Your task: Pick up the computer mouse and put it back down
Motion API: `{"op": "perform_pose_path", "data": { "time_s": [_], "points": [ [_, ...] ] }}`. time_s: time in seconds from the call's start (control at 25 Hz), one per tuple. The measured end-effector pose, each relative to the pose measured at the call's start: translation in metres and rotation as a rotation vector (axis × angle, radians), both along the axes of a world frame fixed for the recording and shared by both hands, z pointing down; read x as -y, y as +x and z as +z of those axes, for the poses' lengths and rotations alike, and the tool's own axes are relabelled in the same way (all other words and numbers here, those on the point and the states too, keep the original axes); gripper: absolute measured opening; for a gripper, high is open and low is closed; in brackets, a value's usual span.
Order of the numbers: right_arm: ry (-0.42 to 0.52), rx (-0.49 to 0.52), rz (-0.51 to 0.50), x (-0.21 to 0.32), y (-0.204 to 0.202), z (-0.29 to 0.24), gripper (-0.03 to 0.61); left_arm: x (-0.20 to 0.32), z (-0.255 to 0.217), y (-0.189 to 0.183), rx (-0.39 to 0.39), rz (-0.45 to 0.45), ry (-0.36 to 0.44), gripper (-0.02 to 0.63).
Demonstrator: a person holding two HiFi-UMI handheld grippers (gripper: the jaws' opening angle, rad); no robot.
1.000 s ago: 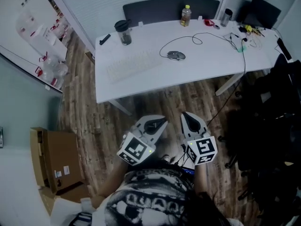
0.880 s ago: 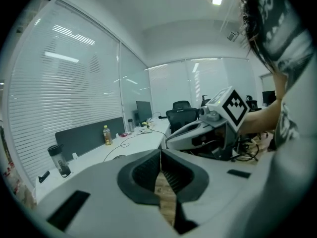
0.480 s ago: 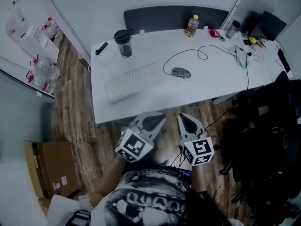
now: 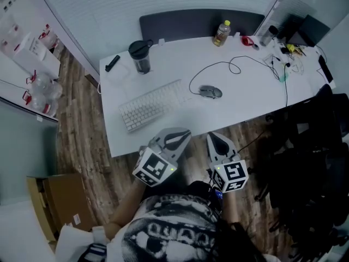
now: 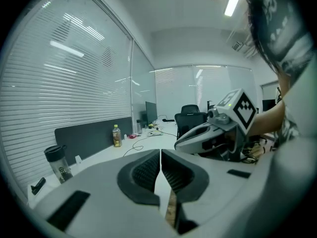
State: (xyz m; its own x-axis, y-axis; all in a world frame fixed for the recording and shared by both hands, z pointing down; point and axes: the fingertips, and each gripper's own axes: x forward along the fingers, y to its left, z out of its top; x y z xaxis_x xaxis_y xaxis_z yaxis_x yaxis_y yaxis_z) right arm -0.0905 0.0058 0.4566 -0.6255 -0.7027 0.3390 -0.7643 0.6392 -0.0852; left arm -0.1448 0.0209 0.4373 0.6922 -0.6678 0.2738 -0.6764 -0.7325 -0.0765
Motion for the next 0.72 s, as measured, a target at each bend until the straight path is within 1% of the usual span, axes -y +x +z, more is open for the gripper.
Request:
{"op": "perform_pose_path", "data": {
  "time_s": [0.16,0.44,0.6,0.72],
  "points": [
    [-0.013,-0.008,0.028,0.002,0.003,0.005,-0.003,0.008,0.001,-0.002,-0.017,0.015,-0.006,0.005],
    [-0.039,-0.017,0.075,0.009,0.022,0.012,-0.003,0.017,0.012,0.015,-0.032,0.059,-0.04,0.005],
    [-0.065,-0.005,0.074,0.016,0.034,0.022,-0.003,0.022,0.02,0.027,-0.027,0.062,-0.064,0.005],
    [-0.08,0.011,0.047,0.034,0.036,0.028,-0.003,0.031,0.023,0.028,-0.015,0.036,-0.081,0.005]
  ]
}}
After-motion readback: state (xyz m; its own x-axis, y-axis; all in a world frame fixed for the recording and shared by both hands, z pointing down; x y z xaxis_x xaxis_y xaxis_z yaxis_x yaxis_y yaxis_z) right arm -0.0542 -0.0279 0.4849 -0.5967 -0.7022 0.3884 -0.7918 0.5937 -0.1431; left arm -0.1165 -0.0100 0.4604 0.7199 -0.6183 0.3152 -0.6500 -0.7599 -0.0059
